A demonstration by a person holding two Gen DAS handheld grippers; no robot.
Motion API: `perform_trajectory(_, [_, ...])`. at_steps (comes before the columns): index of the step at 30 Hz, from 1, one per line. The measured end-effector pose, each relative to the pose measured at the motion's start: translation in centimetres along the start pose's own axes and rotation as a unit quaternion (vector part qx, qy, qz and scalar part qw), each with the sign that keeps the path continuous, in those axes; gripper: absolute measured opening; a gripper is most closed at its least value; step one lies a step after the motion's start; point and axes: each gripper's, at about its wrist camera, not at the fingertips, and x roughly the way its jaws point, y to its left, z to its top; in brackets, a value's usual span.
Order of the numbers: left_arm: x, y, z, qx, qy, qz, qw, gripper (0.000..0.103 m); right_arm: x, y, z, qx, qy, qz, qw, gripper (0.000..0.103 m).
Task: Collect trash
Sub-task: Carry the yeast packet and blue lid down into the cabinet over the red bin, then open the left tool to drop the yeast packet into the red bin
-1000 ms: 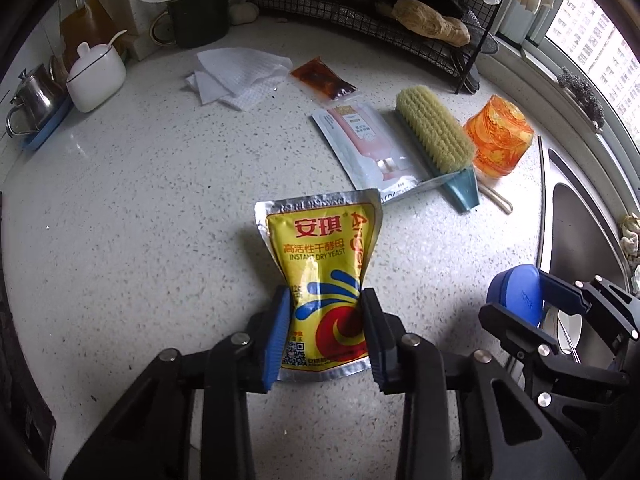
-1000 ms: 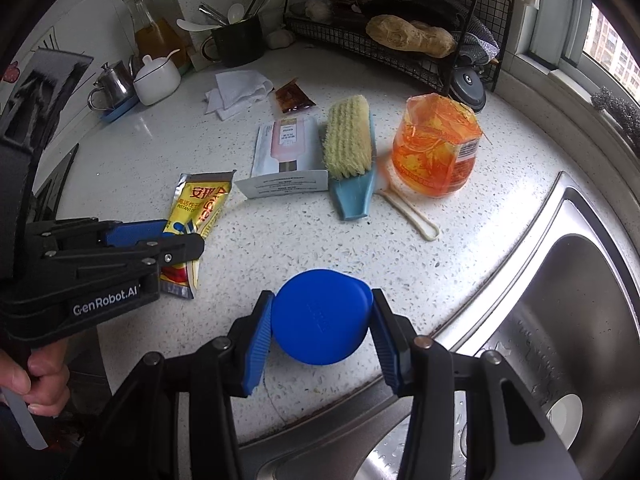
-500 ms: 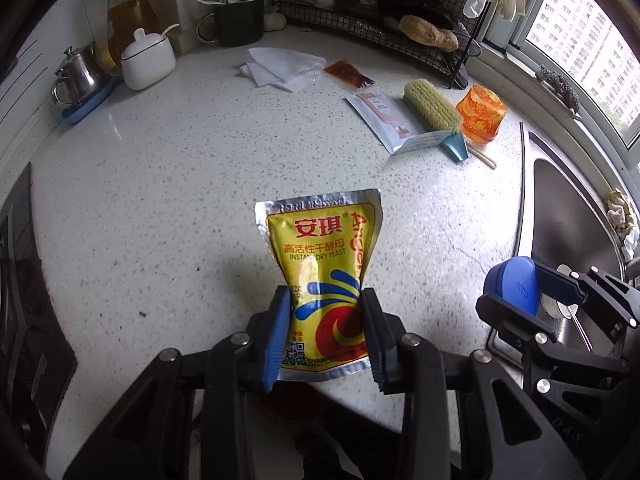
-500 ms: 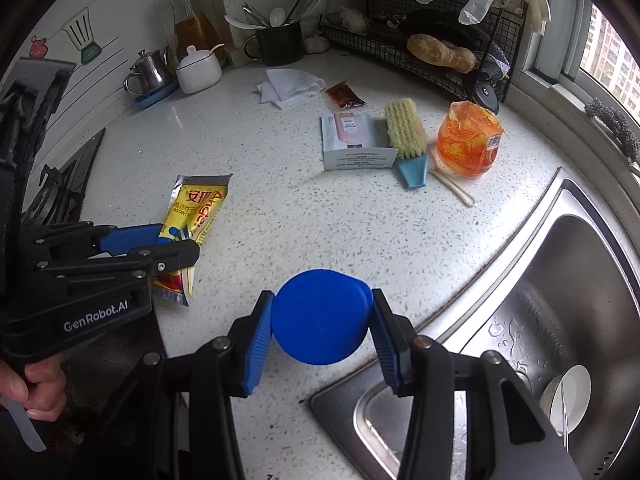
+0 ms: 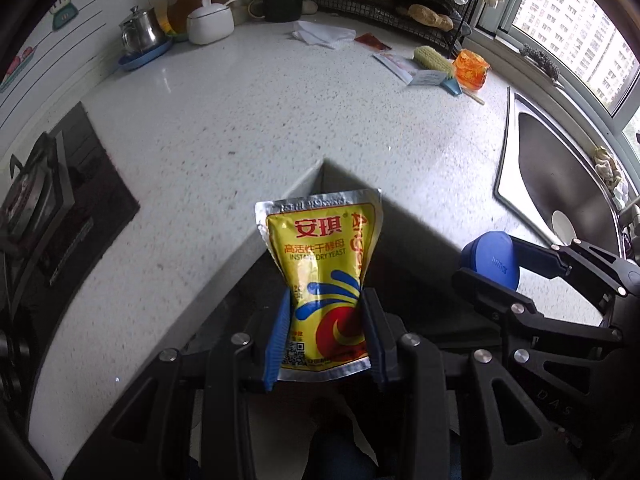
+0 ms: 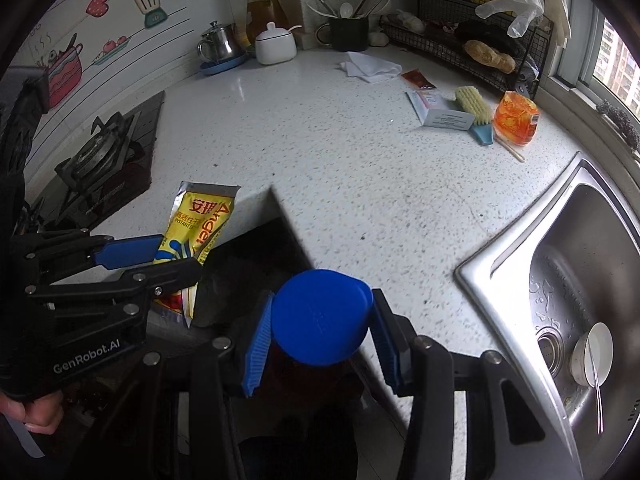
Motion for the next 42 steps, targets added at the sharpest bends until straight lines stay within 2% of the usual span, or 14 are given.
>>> perform_trajectory(10, [1.9,1.4,-7.3,-0.023,0.053,0.012,0.9983,0.033,2.9,3.8,-5.6,-0.022,0.053,0.029,0.998,0.044])
perform_trajectory(15, [5.2,1.4,-9.4,-0.026,0.072,0.012,0.997,0.033,5.6,3.8,-7.6,-0.022,0.063,0.033,0.997,0.044])
perform_trajectory(23, [12.6,1.1,-12.1,-0.018,0.084,0.008,0.9962,0.033,11.2,1.4,-11.1,-0.021,0.061,0.02,0.998,0.044])
perform_trajectory(28, [17.9,0.1,-12.9,0.0,0.09,0.004,0.9959,0.033,15.3,-0.7,-13.3,-0.014,0.068,0.007,0.998,0.044])
perform_trajectory(34, [22.5,-1.0,-12.4,0.013,0.096,0.0,0.9953,0.035,19.2,-2.3,-14.2,0.001,0.069,-0.004,0.998,0.044])
perform_trajectory(42, [26.3,-1.4,-11.4,0.02,0.099,0.007,0.9949,0.039,20.9,-2.2,-15.5,-0.007,0.057,-0.01,0.998,0.044])
